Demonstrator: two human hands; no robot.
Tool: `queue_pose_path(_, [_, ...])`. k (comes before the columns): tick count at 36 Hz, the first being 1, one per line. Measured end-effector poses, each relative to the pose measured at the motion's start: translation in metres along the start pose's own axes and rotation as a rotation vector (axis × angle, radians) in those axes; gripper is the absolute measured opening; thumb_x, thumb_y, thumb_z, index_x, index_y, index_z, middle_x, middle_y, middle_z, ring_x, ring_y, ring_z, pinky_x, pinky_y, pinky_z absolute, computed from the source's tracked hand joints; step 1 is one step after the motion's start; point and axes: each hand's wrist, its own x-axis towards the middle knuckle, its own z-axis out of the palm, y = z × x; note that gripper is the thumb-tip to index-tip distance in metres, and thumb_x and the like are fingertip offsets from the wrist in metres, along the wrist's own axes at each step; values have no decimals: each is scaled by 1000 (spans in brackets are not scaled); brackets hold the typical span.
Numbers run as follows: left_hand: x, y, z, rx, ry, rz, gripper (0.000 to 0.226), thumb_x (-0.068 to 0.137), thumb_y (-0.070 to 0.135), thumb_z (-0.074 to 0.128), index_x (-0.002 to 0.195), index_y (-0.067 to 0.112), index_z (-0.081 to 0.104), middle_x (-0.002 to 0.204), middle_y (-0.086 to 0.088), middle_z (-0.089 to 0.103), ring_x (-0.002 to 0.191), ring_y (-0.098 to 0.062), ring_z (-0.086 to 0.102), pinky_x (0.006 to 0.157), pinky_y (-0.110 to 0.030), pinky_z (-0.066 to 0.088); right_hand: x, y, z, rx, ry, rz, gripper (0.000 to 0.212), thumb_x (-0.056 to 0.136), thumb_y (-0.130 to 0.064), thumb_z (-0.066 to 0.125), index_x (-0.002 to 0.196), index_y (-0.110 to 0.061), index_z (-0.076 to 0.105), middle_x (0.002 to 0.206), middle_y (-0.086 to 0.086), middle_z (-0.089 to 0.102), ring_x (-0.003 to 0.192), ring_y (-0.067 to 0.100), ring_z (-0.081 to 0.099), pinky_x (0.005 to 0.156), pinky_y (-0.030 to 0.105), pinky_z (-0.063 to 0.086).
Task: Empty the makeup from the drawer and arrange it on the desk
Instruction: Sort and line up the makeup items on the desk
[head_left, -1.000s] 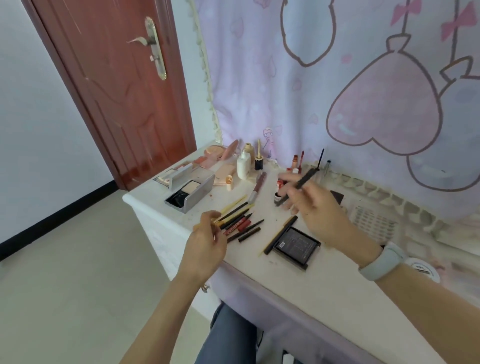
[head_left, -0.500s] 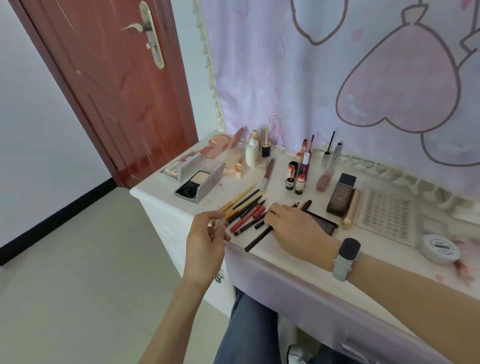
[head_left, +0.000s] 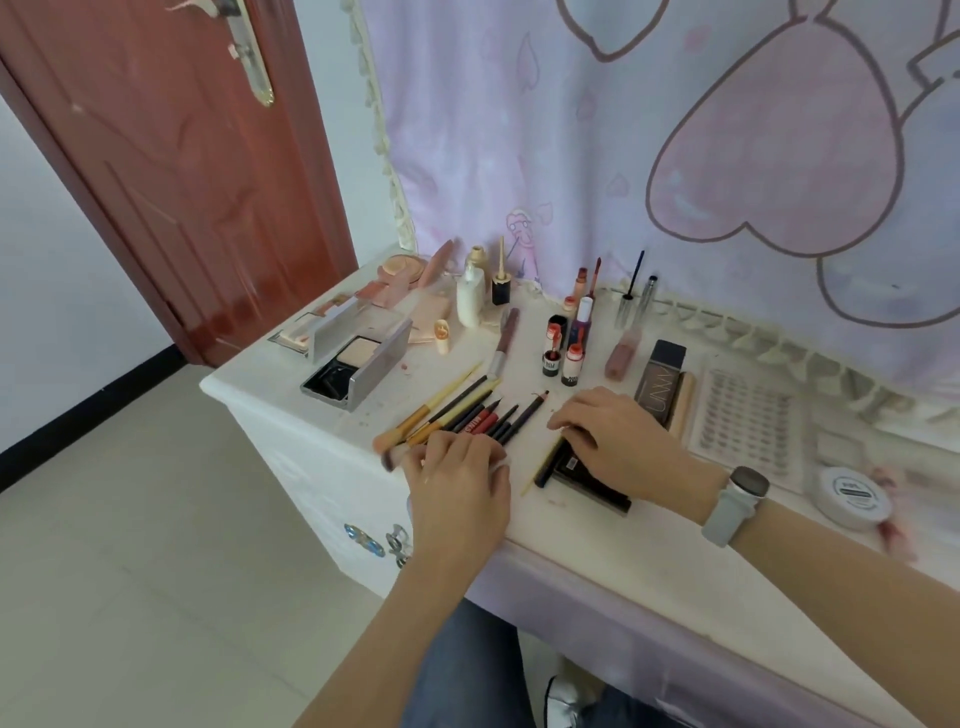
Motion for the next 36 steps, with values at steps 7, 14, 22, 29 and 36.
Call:
queue_pose_path(7, [6,-3,13,71,44,-68,11,69,17,78,72,16,68,83,-4,62,81,-29,57,74,-45,40,-3,-5,6,-60,-71,-117,28,92,-35,49,115,-25,60,113,-5,54,107,15,43,88,29,35])
queue_pose_path(14, [11,-2,18,100,50,-97,15,70,20,78,73,13,66,79,-7,60,77,-31,56,73,-43,38,-11,-19,12,-144,-52,-240,28,89,-31,45,106,-21,63,106,-1,58,99,21,51,82,35,39])
queue_pose_path(22, [12,-7,14,5,88,-100,19,69,25,81,79,15,69,85,-3,63,83,-28,57,78,-36,27,-12,-25,12,-306,-54,-315,22,88,-25,42,100,-17,59,99,2,59,89,24,52,76,38,43])
queue_pose_path(29, [12,-21,3,-48,127,-128,14,72,13,77,83,15,69,91,-2,63,89,-28,57,81,-36,27,-4,-30,6,-513,19,-514,18,65,-10,69,78,-18,61,74,-2,57,65,17,53,55,28,44])
queue_pose_path(36, [13,-43,-5,-3,95,-207,17,80,11,69,97,11,70,111,-6,62,105,-30,54,90,-46,31,8,-33,-2,-666,-91,-731,7,79,-16,63,84,-18,58,78,-4,57,72,15,51,59,26,42])
